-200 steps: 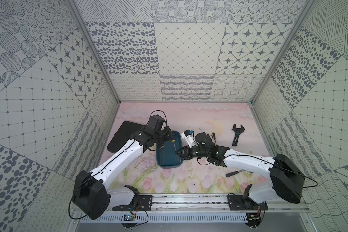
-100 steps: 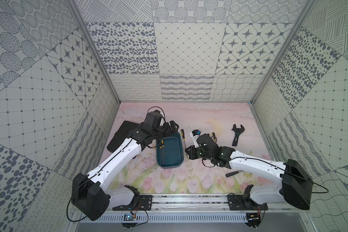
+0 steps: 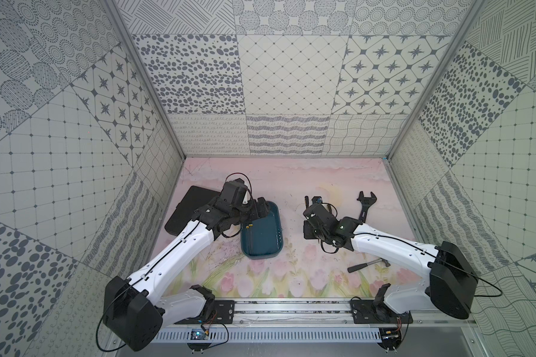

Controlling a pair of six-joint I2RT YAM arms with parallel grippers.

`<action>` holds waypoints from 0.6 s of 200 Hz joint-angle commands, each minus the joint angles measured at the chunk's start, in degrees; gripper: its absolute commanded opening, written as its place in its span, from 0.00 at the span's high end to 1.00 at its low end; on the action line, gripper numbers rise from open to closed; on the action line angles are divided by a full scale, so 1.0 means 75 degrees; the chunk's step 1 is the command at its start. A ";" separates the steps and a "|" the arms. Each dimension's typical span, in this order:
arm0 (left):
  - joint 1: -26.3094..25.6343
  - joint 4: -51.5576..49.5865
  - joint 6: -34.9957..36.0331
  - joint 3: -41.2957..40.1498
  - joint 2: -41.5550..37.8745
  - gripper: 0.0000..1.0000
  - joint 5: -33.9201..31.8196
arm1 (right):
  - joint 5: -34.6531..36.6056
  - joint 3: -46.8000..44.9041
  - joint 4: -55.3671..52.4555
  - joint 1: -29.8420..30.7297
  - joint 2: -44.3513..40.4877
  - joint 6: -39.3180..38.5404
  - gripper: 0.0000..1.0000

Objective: Take the file tool out of the storage box
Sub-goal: Place the file tool at the center of the board.

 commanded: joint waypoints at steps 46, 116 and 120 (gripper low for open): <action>-0.0075 -0.0195 0.0425 -0.0149 0.0025 0.01 -0.0157 | 0.0041 0.0335 0.0035 -0.0344 0.1137 -0.0056 1.00; -0.0083 -0.0051 0.0413 -0.0307 0.0136 0.01 -0.0151 | -0.0238 0.0417 0.0278 -0.0706 0.1757 -0.0192 1.00; -0.0088 -0.0052 0.0409 -0.0308 0.0160 0.01 -0.0140 | -0.0258 0.0423 0.0301 -0.0720 0.1780 -0.0198 1.00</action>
